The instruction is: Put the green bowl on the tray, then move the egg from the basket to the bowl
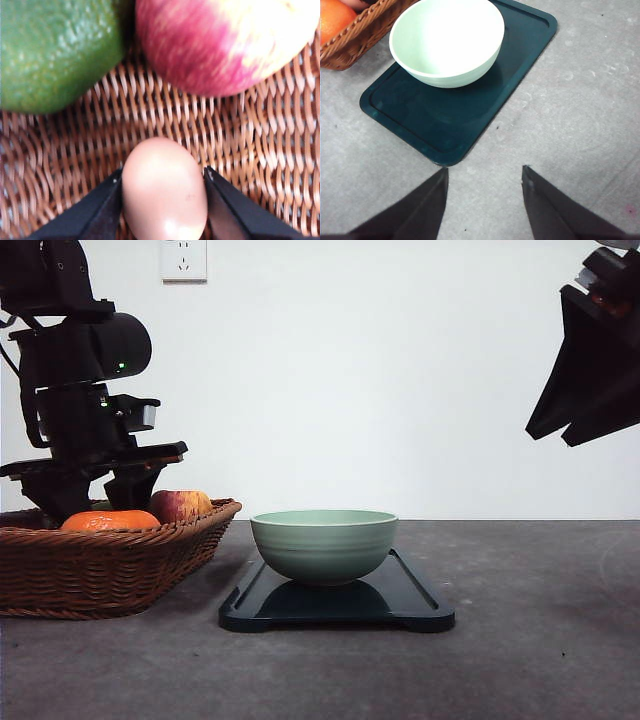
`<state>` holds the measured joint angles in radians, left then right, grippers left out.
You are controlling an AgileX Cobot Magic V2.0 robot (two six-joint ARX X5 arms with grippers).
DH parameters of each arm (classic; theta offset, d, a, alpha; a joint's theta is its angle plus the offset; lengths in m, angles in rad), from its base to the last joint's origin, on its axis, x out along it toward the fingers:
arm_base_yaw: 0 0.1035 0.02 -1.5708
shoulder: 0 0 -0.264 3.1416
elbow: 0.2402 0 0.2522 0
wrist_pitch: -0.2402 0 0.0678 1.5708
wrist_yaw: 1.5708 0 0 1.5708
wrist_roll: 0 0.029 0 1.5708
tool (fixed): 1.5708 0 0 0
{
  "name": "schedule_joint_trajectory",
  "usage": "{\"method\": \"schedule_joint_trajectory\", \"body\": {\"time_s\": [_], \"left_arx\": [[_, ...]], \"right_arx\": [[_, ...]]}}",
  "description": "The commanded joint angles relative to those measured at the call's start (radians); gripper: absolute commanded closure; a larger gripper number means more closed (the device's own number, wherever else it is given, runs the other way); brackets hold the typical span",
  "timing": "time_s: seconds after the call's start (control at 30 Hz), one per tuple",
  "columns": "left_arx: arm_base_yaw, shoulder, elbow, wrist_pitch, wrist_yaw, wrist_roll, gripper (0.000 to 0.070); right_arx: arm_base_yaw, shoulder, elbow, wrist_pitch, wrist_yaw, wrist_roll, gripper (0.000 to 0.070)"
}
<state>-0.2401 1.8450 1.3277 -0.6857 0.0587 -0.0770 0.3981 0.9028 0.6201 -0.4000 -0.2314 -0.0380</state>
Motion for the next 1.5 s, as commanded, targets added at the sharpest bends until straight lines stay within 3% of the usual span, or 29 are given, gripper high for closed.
{"method": "schedule_joint_trajectory", "body": {"time_s": [0.0, 0.33, 0.63, 0.73, 0.9, 1.17, 1.3, 1.47], "left_arx": [[-0.002, -0.017, 0.024, -0.005, 0.001, 0.008, 0.0475], [-0.005, -0.176, 0.025, -0.004, 0.024, 0.010, 0.0475], [-0.055, -0.259, 0.025, 0.060, 0.339, -0.003, 0.0476], [-0.094, -0.258, 0.025, 0.105, 0.371, -0.026, 0.0476], [-0.189, -0.256, 0.024, 0.210, 0.324, -0.025, 0.0477], [-0.351, -0.238, 0.024, 0.406, 0.038, 0.017, 0.0477], [-0.391, -0.206, 0.024, 0.469, 0.016, 0.017, 0.0477], [-0.413, -0.142, 0.024, 0.463, 0.015, 0.017, 0.0477]], "right_arx": [[0.004, 0.005, 0.003, 0.010, 0.003, -0.008, 0.0412], [0.004, 0.004, 0.003, 0.010, 0.003, -0.008, 0.0412], [0.004, 0.004, 0.003, 0.011, 0.002, -0.007, 0.0412], [0.004, 0.004, 0.003, 0.012, 0.002, -0.007, 0.0412], [0.004, 0.004, 0.003, 0.022, -0.001, -0.007, 0.0412], [0.004, 0.004, 0.003, 0.023, -0.003, -0.007, 0.0412], [0.004, 0.004, 0.003, 0.023, -0.004, -0.007, 0.0412], [0.004, 0.004, 0.003, 0.023, -0.004, -0.007, 0.0412]]}}
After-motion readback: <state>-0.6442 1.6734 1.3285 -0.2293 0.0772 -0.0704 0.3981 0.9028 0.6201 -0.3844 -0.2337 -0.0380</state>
